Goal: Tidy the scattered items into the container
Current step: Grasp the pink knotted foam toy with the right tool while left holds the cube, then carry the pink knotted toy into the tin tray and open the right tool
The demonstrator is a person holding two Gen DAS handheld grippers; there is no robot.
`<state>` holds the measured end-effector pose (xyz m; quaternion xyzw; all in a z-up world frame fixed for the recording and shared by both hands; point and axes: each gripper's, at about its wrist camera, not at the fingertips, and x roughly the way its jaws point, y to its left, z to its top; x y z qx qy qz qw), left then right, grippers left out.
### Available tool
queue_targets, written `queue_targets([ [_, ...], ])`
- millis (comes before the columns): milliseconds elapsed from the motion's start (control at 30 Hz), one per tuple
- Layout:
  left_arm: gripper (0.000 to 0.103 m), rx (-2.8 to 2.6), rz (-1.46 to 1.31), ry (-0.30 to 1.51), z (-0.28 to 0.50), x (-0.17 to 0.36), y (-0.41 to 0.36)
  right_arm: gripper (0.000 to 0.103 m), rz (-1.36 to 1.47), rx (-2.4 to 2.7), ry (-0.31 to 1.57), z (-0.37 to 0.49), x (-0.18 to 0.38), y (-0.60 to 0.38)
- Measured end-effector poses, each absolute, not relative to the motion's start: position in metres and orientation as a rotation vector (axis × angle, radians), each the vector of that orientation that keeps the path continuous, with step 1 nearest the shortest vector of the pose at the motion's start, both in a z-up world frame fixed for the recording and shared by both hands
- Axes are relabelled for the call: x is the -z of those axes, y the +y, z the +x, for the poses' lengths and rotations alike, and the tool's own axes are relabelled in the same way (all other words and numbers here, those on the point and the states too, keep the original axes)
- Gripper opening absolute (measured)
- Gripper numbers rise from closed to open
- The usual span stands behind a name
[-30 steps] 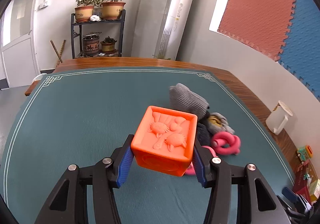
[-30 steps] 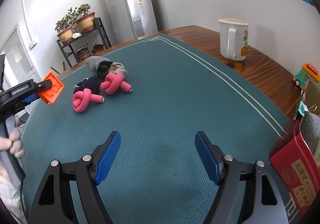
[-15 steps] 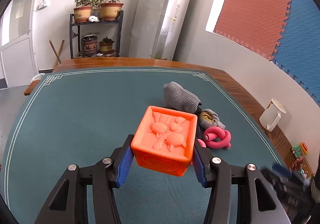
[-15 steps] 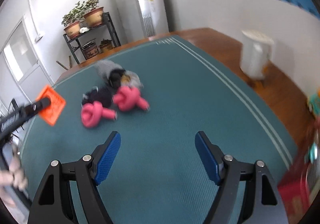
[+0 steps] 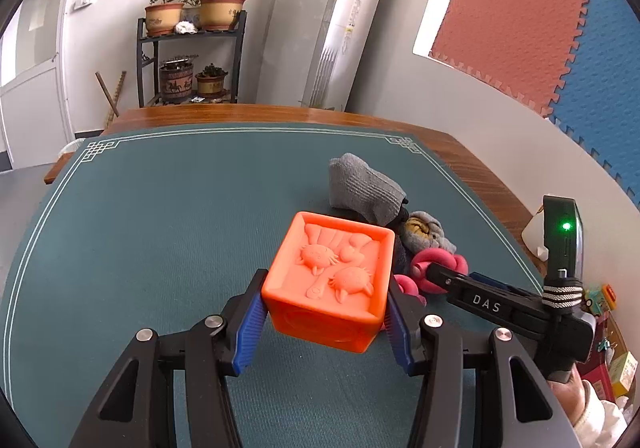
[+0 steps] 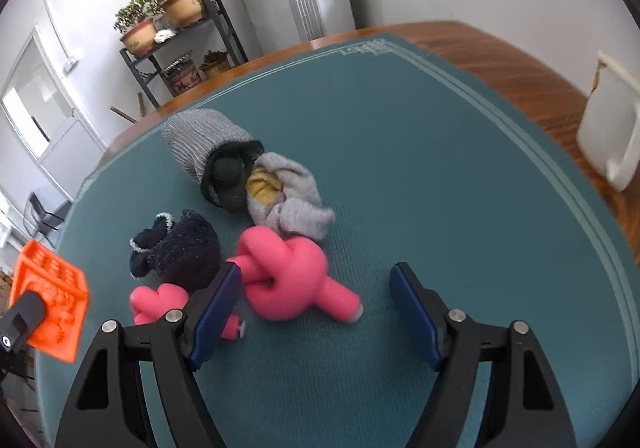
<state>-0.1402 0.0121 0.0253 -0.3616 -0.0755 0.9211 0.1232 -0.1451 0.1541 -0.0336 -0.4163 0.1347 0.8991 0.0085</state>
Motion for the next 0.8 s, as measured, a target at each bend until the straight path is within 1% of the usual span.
queue_targets([
  [67,0.055,-2.684,-1.064,-0.216,-0.141,-0.023,0.013,0.073,-1.311,-2.818,0.426,-0.148,0.038,0.152],
  [100,0.055,-2.682,-1.069,-0.213,-0.142,-0.021,0.014,0.061,-1.325,-2.828,0.424,-0.149,0.039,0.150],
  [133,0.055,-2.679,-1.075,-0.207,-0.142,-0.019,0.015,0.053,-1.349,-2.845,0.410,-0.150,0.040,0.145],
  [233,0.055,-2.675,-1.080,-0.195,-0.140,-0.017,0.018,0.046,-1.364,-2.863,0.287,-0.145,0.040,0.127],
  [300,0.055,-2.675,-1.072,-0.189,-0.138,-0.018,0.020,0.045,-1.343,-2.882,0.216,-0.137,0.039,0.117],
  [433,0.055,-2.680,-1.052,-0.177,-0.135,-0.022,0.022,0.044,-1.273,-2.915,0.207,-0.117,0.029,0.110],
  [800,0.055,-2.638,-0.982,-0.093,-0.116,-0.030,0.050,0.044,-1.097,-2.871,0.291,-0.056,-0.005,0.135],
])
